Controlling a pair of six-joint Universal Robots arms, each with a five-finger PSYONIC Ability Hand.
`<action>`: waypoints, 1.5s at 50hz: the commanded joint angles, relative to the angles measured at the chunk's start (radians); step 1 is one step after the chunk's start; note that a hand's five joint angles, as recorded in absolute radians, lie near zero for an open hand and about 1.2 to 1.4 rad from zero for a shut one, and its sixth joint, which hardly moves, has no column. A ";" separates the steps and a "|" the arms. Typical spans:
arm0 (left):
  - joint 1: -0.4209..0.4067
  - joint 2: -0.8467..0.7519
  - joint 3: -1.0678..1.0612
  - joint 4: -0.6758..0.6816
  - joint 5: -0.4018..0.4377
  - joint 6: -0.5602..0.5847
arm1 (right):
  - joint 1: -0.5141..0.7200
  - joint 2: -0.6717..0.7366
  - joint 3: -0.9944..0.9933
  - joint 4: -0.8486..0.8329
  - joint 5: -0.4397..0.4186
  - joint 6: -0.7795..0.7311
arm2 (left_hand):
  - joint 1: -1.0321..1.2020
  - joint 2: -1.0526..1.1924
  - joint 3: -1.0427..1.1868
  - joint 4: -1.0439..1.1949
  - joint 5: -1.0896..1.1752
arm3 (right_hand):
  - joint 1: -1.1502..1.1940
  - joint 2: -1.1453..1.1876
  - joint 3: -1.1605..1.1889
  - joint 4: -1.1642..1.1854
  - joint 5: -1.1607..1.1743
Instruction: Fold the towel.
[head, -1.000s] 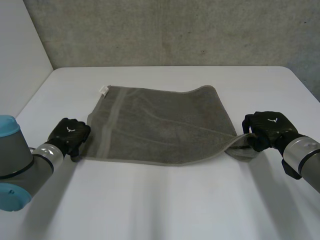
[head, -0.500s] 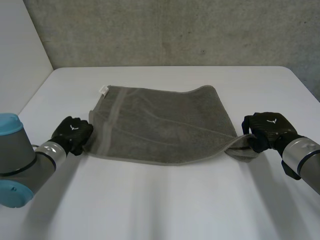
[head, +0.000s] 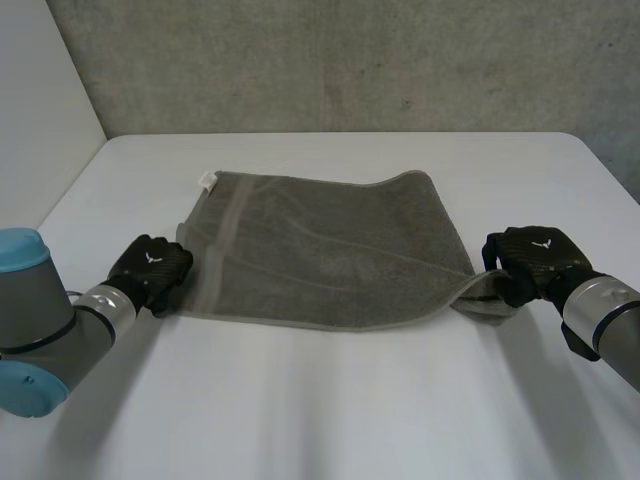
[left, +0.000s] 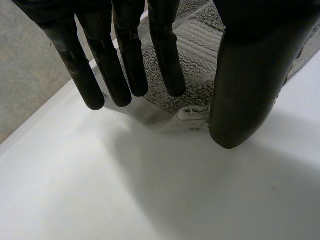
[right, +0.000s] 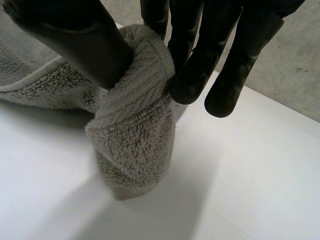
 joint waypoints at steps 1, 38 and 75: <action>0.002 -0.011 0.010 0.004 0.001 0.003 | 0.000 0.000 0.000 0.000 0.000 0.000 | -0.013 -0.027 -0.034 -0.032 -0.006 | 0.040 0.072 0.057 0.057 0.048; 0.014 0.505 0.189 -0.097 0.091 -0.575 | -0.010 -0.241 -0.543 0.420 -0.009 0.020 | 0.738 0.724 0.717 0.719 0.745 | 0.040 0.072 0.057 0.057 0.048; 0.033 0.144 0.018 -0.090 0.108 -0.275 | 0.053 0.123 -0.440 0.416 0.080 -0.310 | 0.738 0.724 0.717 0.719 0.745 | 0.040 0.072 0.057 0.057 0.048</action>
